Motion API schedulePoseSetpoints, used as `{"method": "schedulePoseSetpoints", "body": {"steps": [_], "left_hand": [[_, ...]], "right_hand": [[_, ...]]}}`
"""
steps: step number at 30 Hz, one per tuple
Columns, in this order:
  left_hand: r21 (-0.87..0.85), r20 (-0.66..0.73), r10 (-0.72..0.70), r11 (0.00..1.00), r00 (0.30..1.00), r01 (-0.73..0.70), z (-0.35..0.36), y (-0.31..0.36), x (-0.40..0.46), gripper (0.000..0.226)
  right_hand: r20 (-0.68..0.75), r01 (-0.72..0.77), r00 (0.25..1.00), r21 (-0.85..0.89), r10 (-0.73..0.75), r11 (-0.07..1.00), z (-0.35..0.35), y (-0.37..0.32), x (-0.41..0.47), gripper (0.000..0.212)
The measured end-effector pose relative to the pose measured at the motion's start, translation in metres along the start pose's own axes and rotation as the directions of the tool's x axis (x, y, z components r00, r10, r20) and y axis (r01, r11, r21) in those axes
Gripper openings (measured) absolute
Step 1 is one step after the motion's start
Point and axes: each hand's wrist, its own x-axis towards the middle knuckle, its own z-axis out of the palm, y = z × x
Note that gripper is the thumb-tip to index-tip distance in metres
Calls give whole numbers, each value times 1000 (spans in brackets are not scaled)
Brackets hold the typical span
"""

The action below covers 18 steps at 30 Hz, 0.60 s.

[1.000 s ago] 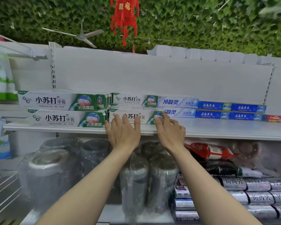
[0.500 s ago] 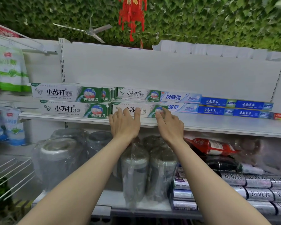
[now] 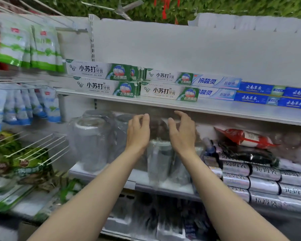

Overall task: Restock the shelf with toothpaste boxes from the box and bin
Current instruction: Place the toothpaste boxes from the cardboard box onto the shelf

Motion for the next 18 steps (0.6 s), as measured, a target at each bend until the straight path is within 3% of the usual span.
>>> {"method": "schedulePoseSetpoints", "body": {"steps": [6, 18], "left_hand": [[-132, 79, -259, 954, 963, 268, -42, -58, -6, 37], [-109, 182, -469, 864, 864, 492, -138, -173, -33, 26]], "right_hand": [[286, -293, 924, 109, 253, 950, 46, -10, -40, 40], [402, -618, 739, 83, 541, 782, 150, -44, -155, 44]]}}
